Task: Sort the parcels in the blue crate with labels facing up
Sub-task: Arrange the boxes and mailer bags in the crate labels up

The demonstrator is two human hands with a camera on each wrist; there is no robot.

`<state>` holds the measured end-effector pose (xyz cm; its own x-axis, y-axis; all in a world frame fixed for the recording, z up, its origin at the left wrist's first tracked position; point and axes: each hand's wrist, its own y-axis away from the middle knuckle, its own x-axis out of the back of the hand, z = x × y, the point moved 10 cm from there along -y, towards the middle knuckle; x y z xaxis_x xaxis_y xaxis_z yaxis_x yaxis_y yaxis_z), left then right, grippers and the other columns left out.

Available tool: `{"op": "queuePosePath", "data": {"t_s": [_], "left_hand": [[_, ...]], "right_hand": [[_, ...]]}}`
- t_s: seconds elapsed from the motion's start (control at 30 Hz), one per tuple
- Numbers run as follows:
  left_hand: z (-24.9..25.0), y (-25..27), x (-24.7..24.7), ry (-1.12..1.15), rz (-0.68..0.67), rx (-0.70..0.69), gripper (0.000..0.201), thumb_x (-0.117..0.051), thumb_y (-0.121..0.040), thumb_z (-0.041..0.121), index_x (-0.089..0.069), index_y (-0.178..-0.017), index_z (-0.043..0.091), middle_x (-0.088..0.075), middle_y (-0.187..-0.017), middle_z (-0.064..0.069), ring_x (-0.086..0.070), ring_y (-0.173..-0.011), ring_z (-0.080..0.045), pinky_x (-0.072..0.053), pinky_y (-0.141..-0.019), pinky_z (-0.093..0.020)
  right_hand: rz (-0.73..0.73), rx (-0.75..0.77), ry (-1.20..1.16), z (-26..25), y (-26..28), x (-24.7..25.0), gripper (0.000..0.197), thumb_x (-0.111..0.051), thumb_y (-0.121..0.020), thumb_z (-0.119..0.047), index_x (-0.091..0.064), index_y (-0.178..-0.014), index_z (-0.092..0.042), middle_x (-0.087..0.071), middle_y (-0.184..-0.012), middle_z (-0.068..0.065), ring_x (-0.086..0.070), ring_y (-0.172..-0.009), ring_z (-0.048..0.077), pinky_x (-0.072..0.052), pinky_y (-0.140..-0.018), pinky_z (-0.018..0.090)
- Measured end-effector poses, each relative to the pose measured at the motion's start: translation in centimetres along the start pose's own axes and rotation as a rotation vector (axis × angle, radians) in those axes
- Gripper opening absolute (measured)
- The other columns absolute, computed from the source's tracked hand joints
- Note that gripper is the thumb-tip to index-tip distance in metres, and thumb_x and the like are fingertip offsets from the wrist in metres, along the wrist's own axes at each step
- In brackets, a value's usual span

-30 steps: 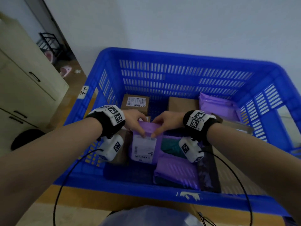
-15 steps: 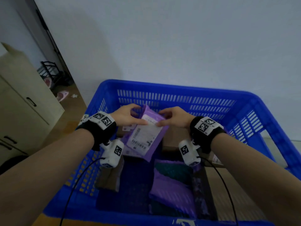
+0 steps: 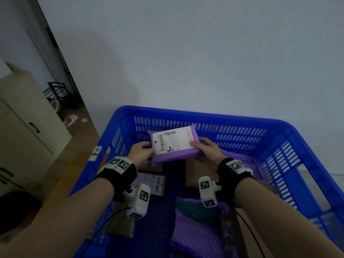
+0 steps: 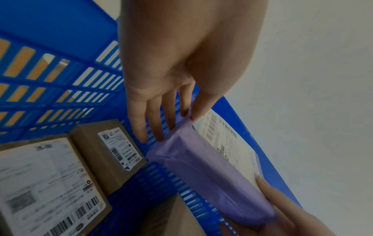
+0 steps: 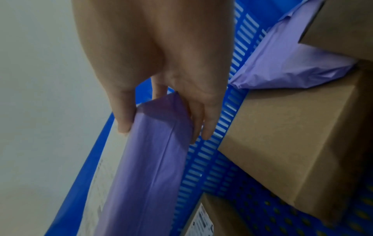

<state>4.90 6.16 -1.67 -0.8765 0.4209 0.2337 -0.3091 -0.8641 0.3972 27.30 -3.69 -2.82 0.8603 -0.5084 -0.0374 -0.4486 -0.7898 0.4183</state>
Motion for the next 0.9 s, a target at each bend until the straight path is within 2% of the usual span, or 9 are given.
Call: {"op": "queuePosePath", "data": {"t_s": [0.1,0.17,0.23,0.4,0.57,0.63,0.77,0.8,0.9], "left_hand": [[-1.2,-0.3,0.9,0.033,0.033,0.033,0.036,-0.052,-0.089,-0.001,-0.058,-0.123,0.007,-0.065,-0.117,-0.016,-0.064,-0.102,-0.03,-0.051,-0.094,-0.048],[-2.3,-0.6,1.8,0.021,0.073,0.068,0.037,-0.053,-0.089,0.001,-0.056,-0.125,0.007,-0.065,-0.117,-0.014,-0.063,-0.106,-0.03,-0.051,-0.094,-0.048],[-3.8,-1.4,2.9,-0.008,0.139,0.102,0.033,-0.058,-0.086,0.006,-0.059,-0.119,0.006,-0.065,-0.118,-0.015,-0.064,-0.106,-0.032,-0.053,-0.091,-0.05],[-6.7,-2.4,4.3,0.0,0.224,0.162,0.026,-0.058,-0.081,0.003,-0.063,-0.106,0.01,-0.066,-0.113,-0.018,-0.064,-0.102,-0.033,-0.053,-0.09,-0.05],[-7.6,-2.6,4.1,0.035,0.187,0.189,0.043,-0.046,-0.084,-0.006,-0.058,-0.123,0.006,-0.063,-0.119,-0.017,-0.06,-0.109,-0.033,-0.049,-0.097,-0.049],[-8.6,-3.3,4.5,0.03,0.208,0.203,0.039,-0.045,-0.083,-0.005,-0.062,-0.116,0.008,-0.065,-0.116,-0.015,-0.061,-0.108,-0.032,-0.049,-0.097,-0.049],[-10.4,-5.0,5.1,-0.003,0.229,0.231,0.018,-0.055,-0.076,0.004,-0.066,-0.083,0.017,-0.07,-0.104,-0.015,-0.064,-0.099,-0.03,-0.05,-0.092,-0.047],[-11.0,-5.6,5.0,-0.015,0.223,0.227,0.017,-0.058,-0.072,0.008,-0.068,-0.082,0.018,-0.071,-0.104,-0.014,-0.065,-0.099,-0.03,-0.052,-0.092,-0.049],[-13.4,-7.9,5.0,-0.051,0.205,0.209,0.049,-0.053,-0.065,0.019,-0.067,-0.112,0.015,-0.066,-0.12,-0.011,-0.06,-0.11,-0.029,-0.049,-0.098,-0.047]], "right_hand": [[-0.039,-0.034,0.058,1.5,-0.5,-1.3,0.033,-0.069,-0.082,-0.021,-0.063,-0.114,-0.021,-0.065,-0.107,0.005,-0.056,-0.093,0.019,-0.045,-0.073,0.028],[-0.109,-0.054,0.032,2.4,-0.7,-2.8,0.033,-0.064,-0.085,-0.011,-0.063,-0.118,-0.012,-0.066,-0.109,0.01,-0.057,-0.095,0.021,-0.046,-0.083,0.03],[-0.155,-0.071,0.036,3.3,-1.1,-4.1,0.036,-0.058,-0.086,-0.002,-0.06,-0.121,-0.004,-0.066,-0.112,0.014,-0.06,-0.096,0.023,-0.047,-0.088,0.03],[-0.181,-0.129,0.156,5.9,-2.4,-5.8,0.041,-0.056,-0.083,0.004,-0.061,-0.121,-0.007,-0.065,-0.118,0.012,-0.061,-0.108,0.029,-0.048,-0.1,0.041],[-0.137,-0.155,0.224,8.3,-4.0,-6.6,0.043,-0.057,-0.081,0.006,-0.058,-0.124,-0.003,-0.065,-0.118,0.016,-0.063,-0.104,0.03,-0.052,-0.094,0.04],[-0.127,-0.161,0.235,8.7,-4.2,-7.0,0.043,-0.056,-0.082,0.008,-0.058,-0.123,-0.002,-0.064,-0.119,0.016,-0.062,-0.107,0.03,-0.05,-0.098,0.042],[-0.142,-0.219,0.191,9.5,-4.7,-7.7,0.046,-0.052,-0.081,0.013,-0.056,-0.124,-0.001,-0.063,-0.119,0.016,-0.058,-0.112,0.03,-0.048,-0.098,0.037],[-0.146,-0.231,0.186,9.7,-4.7,-7.8,0.047,-0.052,-0.08,0.014,-0.056,-0.125,0.0,-0.062,-0.121,0.016,-0.058,-0.113,0.03,-0.048,-0.098,0.037],[-0.159,-0.258,0.178,10.1,-4.7,-8.1,0.049,-0.05,-0.08,0.014,-0.055,-0.127,0.0,-0.062,-0.123,0.017,-0.058,-0.109,0.027,-0.049,-0.091,0.033]]}}
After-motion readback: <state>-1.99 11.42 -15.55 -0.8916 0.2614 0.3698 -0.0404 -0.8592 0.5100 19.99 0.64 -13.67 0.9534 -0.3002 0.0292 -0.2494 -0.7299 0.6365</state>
